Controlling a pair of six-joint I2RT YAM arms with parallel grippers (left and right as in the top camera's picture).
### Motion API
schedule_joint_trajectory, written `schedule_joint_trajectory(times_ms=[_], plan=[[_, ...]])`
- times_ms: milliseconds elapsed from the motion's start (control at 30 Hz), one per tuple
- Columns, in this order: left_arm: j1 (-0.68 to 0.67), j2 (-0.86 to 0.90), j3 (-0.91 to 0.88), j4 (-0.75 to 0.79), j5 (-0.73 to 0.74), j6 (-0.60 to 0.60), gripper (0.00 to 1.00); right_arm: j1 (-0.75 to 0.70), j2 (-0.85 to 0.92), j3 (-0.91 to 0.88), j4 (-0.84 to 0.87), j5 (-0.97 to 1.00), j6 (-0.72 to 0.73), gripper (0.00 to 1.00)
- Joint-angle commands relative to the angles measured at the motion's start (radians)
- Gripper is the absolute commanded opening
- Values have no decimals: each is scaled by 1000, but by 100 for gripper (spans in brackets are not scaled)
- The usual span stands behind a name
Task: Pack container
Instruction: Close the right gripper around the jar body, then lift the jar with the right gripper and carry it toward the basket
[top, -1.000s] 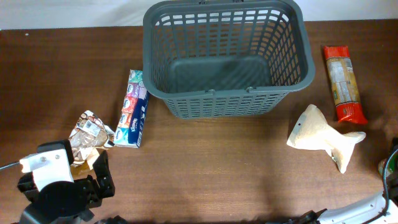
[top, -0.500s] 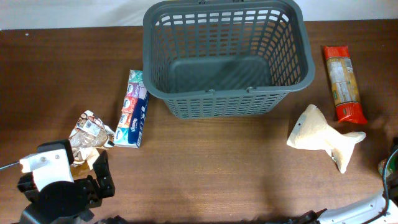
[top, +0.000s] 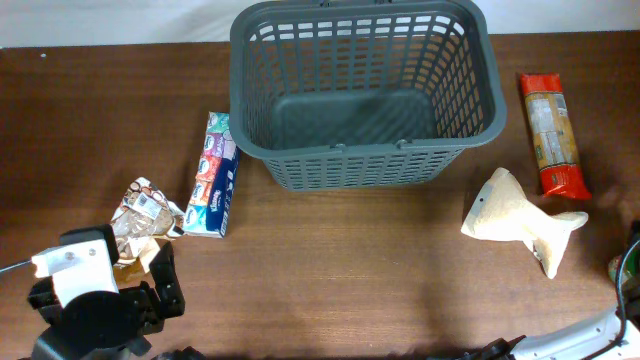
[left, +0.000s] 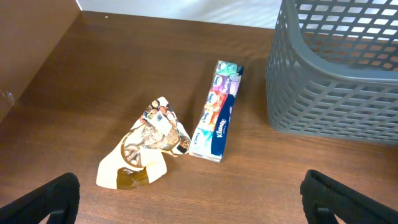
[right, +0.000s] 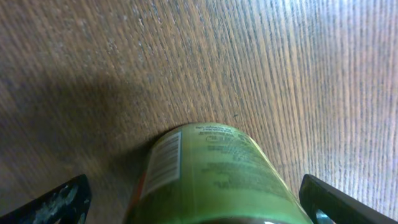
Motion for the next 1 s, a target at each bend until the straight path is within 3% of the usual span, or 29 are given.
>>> schedule_joint_trajectory(times_ms=[0, 767, 967], plan=[[4, -2, 5, 2, 8, 5, 99, 1, 32, -7, 2, 13, -7, 99], [4, -2, 5, 2, 8, 5, 100, 1, 41, -7, -36, 13, -7, 100], [4, -2, 5, 2, 8, 5, 100, 1, 41, -7, -36, 12, -7, 68]])
